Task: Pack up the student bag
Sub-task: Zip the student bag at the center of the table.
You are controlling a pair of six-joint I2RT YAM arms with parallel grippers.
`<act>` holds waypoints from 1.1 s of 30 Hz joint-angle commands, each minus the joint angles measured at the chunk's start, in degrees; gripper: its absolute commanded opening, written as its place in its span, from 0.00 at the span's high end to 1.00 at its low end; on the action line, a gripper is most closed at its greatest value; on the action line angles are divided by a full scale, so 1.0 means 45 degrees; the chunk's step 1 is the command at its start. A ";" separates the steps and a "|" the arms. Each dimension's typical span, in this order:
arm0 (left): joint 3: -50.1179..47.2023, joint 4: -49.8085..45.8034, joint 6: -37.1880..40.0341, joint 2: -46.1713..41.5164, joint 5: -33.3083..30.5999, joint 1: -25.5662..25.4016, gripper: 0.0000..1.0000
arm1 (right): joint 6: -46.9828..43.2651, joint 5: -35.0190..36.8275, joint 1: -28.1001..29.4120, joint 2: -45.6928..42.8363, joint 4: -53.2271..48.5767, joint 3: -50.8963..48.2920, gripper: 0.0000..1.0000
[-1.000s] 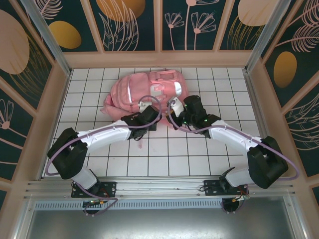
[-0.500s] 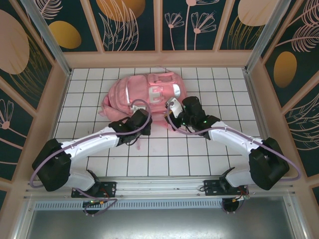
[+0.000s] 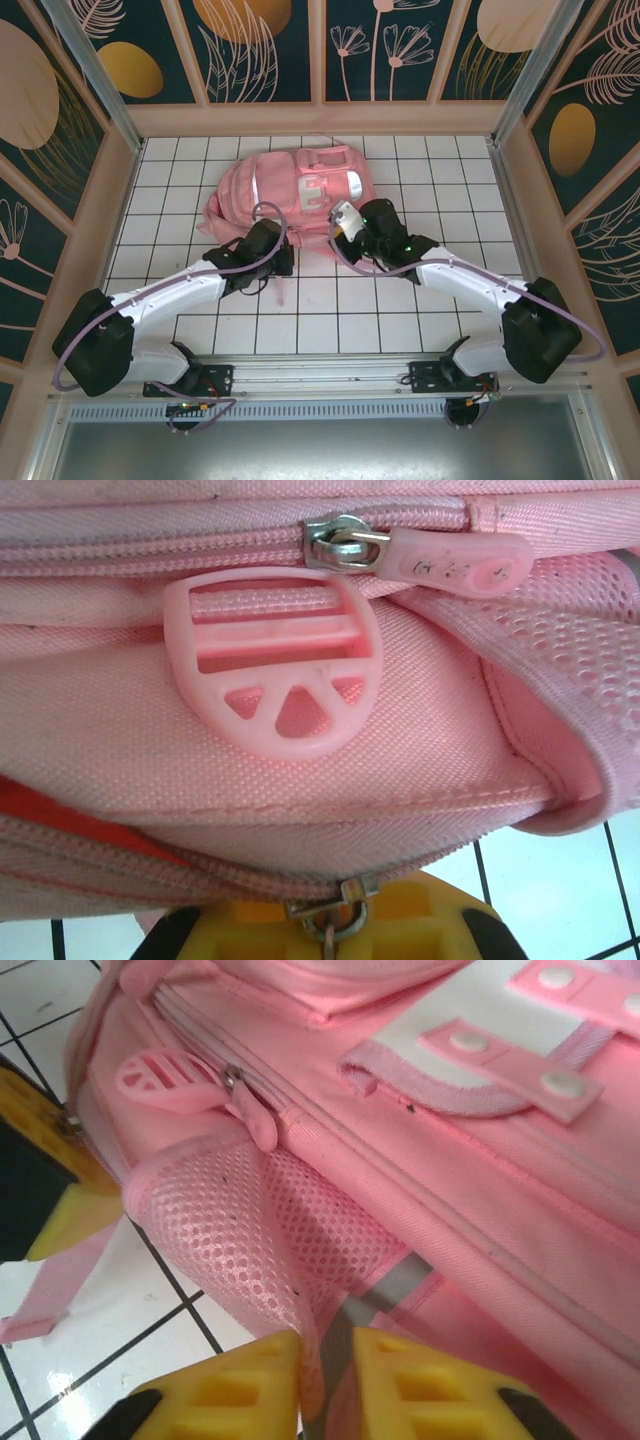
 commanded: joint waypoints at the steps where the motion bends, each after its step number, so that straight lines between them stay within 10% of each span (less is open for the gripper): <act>1: -0.0177 0.0441 0.0478 -0.0605 0.0779 0.0045 1.00 | 0.0796 -0.0519 0.0060 -0.1822 0.0771 -0.0521 0.67; 6: -0.0007 0.0862 0.0699 -0.0381 0.1606 0.0040 1.00 | 0.3616 0.0221 0.0114 -0.3836 0.1507 -0.1243 0.65; 13: 0.0428 0.1786 0.0572 0.0283 0.3122 -0.0045 1.00 | 0.9778 0.2518 0.0174 -0.3228 -0.1855 0.0214 0.90; 20: 0.1329 0.2003 0.0715 0.1183 0.3297 -0.0868 1.00 | 1.6188 0.0754 0.0165 -0.3244 0.0088 -0.1889 0.64; 23: 0.1509 0.2110 0.0696 0.1500 0.3358 -0.1106 1.00 | 1.9265 0.0593 0.0196 -0.2921 0.0953 -0.2678 0.34; 33: 0.1348 0.2287 0.0725 0.1263 0.3492 -0.1263 1.00 | 2.2051 0.0402 0.0115 -0.0550 0.4608 -0.3067 0.35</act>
